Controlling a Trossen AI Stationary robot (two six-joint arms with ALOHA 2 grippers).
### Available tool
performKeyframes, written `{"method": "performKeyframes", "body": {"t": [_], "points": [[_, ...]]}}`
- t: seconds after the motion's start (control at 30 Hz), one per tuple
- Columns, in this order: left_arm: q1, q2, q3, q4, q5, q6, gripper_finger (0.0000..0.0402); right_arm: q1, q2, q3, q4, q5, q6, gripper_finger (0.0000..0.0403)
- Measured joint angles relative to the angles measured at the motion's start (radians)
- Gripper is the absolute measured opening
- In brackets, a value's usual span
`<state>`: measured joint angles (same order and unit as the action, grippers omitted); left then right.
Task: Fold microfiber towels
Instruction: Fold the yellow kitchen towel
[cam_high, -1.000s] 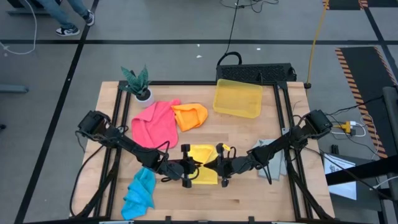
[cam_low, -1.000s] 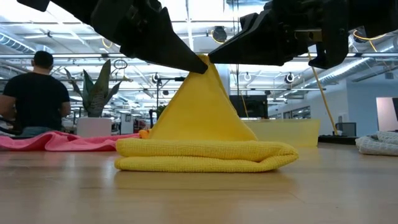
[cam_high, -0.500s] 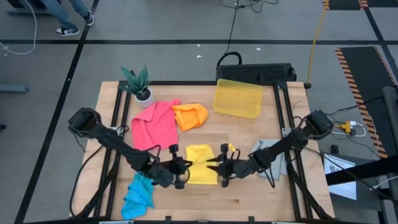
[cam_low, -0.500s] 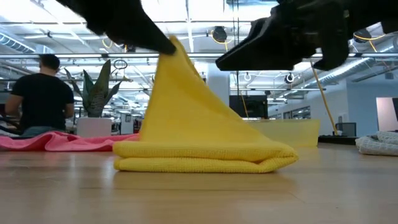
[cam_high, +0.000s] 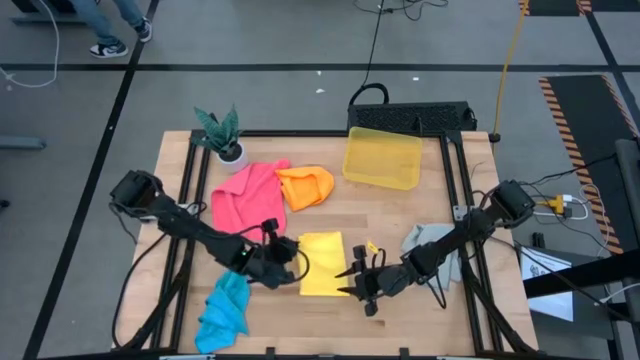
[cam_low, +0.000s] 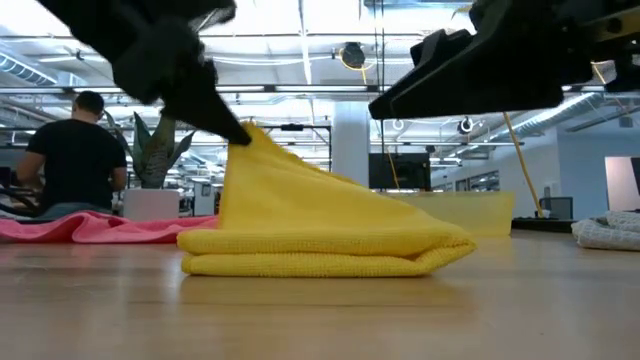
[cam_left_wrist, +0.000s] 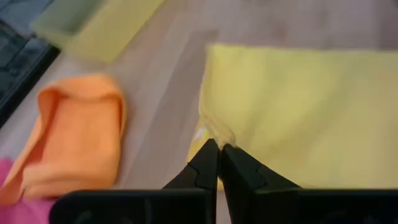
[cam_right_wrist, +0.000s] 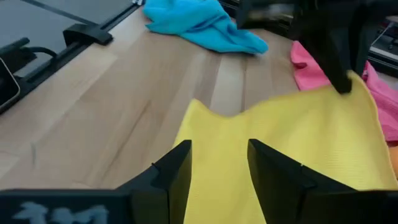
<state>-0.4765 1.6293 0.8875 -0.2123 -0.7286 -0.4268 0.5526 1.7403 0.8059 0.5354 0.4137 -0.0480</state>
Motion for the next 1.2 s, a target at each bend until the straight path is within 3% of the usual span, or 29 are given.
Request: {"method": "performKeyframes", "body": {"t": [0.13,0.37,0.57,0.83,1.2], "points": [[0.048,0.0,-0.061,0.001,0.002,-0.036,0.0005,0.008,0.01,0.0,0.02,0.001,0.004,0.015],[0.109,0.0,-0.174,0.129,0.049,-0.059,0.0026,0.013,0.055,0.0,0.073,0.0,0.022,0.0151],[0.114,0.0,-0.2,0.181,0.076,-0.052,0.0005,0.01,0.141,0.055,0.079,0.0,0.02,0.0151],[0.093,-0.005,-0.196,0.187,0.077,-0.039,0.0018,-0.008,0.222,0.168,-0.072,0.007,0.016,0.0151],[-0.017,-0.188,-0.19,0.111,0.073,-0.038,0.0004,-0.014,0.206,0.169,-0.129,0.008,0.051,0.0151]]}}
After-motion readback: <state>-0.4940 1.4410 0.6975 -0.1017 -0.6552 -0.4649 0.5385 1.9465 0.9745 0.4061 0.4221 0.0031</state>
